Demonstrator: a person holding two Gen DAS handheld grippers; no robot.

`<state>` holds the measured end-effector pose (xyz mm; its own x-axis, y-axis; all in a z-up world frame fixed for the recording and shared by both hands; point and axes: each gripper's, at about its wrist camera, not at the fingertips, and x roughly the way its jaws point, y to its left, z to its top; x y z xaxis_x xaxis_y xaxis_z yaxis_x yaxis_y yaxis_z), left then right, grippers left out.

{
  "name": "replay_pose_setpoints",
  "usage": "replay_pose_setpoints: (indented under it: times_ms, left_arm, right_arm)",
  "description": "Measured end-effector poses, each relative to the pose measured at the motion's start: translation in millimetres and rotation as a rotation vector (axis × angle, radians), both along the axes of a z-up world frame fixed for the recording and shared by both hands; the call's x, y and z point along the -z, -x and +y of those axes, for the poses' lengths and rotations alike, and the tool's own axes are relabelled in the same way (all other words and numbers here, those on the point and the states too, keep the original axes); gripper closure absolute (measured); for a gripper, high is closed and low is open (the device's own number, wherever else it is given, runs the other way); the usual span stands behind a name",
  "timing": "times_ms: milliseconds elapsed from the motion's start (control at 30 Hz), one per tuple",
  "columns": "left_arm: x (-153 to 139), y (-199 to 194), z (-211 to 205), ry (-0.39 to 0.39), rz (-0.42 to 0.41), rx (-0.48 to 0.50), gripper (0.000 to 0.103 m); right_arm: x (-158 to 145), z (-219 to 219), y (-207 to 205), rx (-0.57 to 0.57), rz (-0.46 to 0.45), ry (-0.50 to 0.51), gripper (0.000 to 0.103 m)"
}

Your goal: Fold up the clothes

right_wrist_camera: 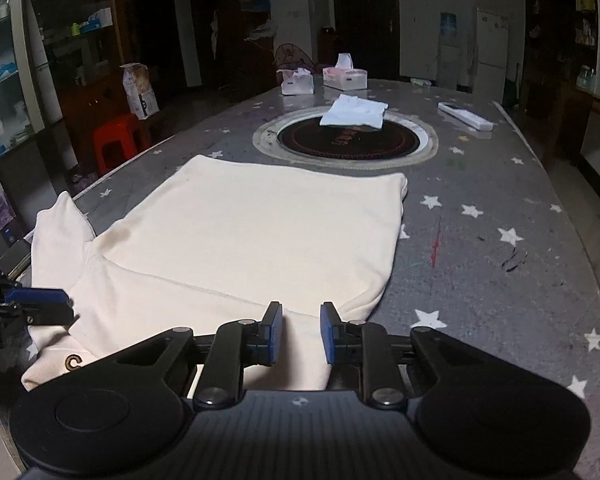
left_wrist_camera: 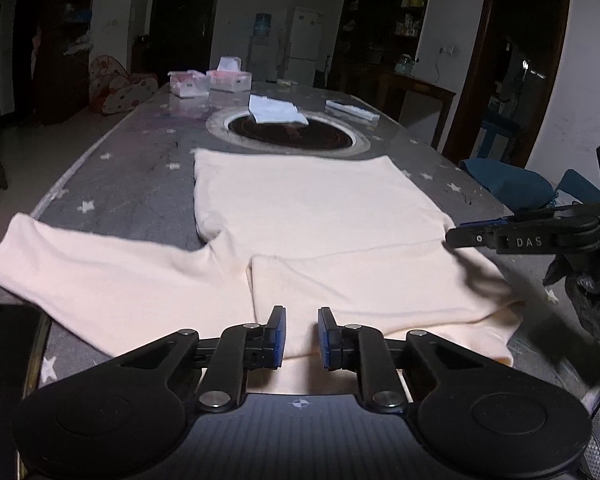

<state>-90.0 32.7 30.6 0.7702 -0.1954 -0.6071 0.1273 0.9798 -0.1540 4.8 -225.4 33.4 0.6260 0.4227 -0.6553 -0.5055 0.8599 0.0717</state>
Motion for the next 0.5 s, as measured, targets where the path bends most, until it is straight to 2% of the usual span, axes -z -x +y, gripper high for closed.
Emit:
replay_pose_setpoints:
  times_ms: [67,200,333,433,500]
  left_arm:
    - [0,-2,-2,0.002,-0.006,0.002,0.083]
    - [9,-9,0,0.002,0.022,-0.008,0.083]
    - [5,-6,6,0.01,0.013,-0.016,0.082]
    - [-2,-3,19,-0.001,-0.005,-0.069,0.078]
    - [-6,-3,34,-0.007,-0.012,-0.138,0.078]
  right_arm:
    - [-3,2,5,-0.013,-0.008,0.0,0.077]
    - [-1,7,12,-0.042,-0.006,0.014,0.075]
    - [2,8,13,-0.04,0.007,0.017,0.074]
    - [0,8,15,-0.043,0.002,0.013,0.07]
    - [-2,9,16,-0.047,-0.005,0.013,0.069]
